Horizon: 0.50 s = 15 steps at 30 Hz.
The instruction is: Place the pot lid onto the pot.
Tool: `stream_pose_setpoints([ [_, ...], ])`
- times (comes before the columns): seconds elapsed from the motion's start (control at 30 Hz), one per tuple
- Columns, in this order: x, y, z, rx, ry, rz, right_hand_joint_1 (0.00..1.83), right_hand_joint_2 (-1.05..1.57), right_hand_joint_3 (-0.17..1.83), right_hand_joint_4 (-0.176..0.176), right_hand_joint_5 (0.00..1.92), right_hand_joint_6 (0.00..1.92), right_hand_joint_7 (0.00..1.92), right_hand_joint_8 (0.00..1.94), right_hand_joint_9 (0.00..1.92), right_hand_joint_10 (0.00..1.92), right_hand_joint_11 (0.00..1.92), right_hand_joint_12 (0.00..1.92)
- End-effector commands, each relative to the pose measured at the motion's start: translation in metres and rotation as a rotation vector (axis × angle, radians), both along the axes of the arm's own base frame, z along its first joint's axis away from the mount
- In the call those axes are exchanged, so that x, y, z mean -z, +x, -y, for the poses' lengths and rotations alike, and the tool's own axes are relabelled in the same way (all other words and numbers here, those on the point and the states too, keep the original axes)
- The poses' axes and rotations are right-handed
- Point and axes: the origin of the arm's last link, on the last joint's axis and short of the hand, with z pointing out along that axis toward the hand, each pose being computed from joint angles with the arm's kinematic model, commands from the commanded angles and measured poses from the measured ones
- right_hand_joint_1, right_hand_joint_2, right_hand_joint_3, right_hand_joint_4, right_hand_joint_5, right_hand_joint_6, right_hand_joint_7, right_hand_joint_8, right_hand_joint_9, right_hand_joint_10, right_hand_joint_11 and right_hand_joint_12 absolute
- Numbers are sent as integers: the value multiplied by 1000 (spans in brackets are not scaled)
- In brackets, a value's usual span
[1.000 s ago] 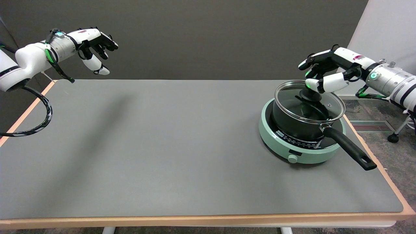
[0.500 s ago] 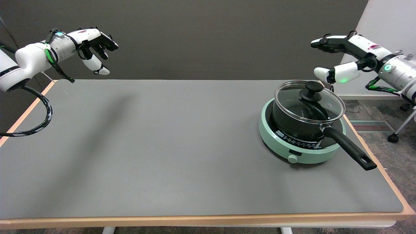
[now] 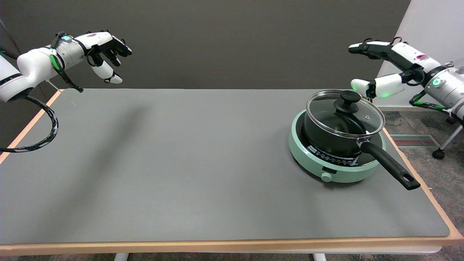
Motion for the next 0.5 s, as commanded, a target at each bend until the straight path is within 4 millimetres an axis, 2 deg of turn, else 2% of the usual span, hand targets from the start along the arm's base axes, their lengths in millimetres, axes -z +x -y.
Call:
stream_pose_setpoints([
  [0.03,32,-28,5,64,97,16,861,376,1022,75,395,177,289,173,201,231,91,490],
  [0.23,34,-38,0,89,98,26,873,373,1022,71,394,176,284,173,196,231,90,489],
  [0.5,23,-45,-12,102,50,35,895,373,1034,65,396,177,284,173,197,232,90,490],
])
